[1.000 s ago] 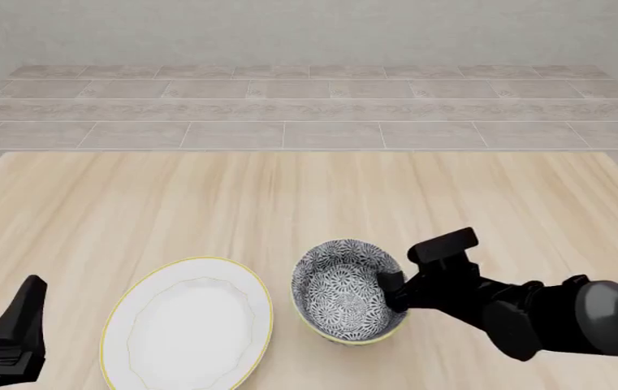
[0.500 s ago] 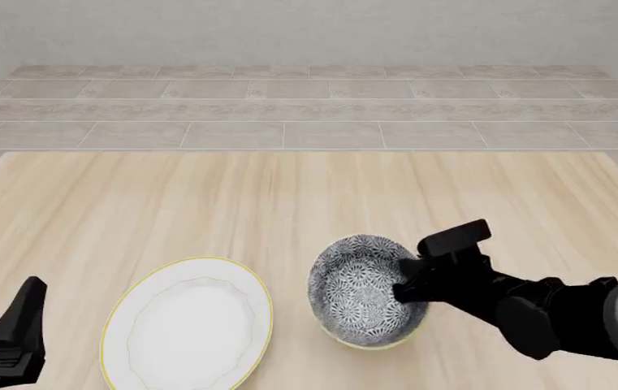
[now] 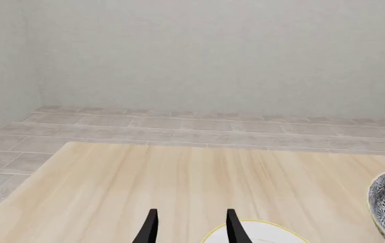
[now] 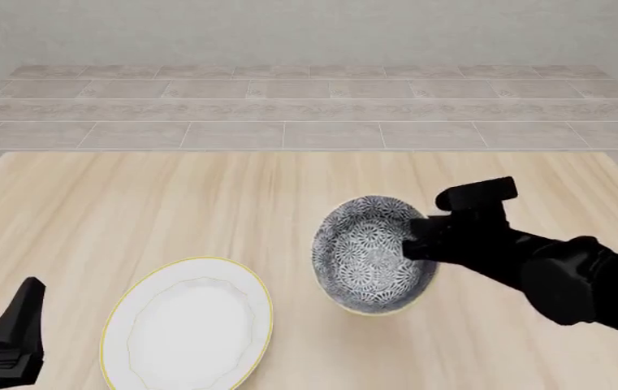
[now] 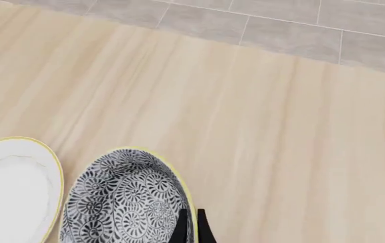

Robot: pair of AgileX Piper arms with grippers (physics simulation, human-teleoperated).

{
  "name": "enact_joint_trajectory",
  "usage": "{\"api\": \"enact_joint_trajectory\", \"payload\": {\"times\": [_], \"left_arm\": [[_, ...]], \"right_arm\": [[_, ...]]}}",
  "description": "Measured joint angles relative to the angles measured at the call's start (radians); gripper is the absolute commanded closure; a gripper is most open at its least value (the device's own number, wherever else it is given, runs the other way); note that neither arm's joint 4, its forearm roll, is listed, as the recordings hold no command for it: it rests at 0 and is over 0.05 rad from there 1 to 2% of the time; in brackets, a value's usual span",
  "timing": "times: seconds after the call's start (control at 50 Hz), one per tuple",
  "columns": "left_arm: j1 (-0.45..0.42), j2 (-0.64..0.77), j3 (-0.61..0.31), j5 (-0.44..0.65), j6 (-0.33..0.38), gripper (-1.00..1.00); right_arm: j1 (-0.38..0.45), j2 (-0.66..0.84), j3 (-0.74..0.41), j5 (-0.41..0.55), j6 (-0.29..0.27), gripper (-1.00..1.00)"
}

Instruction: Put the bowl on the plate.

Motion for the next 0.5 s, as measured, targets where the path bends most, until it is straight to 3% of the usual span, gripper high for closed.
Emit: {"api": "enact_joint_trajectory", "payload": {"times": [0.5], "left_arm": [[0.000,-0.021,-0.005,0.022,0.000,-1.00]], "right_arm": [[0.028,0.066,-0.161,0.090,0.104,1.00]]}}
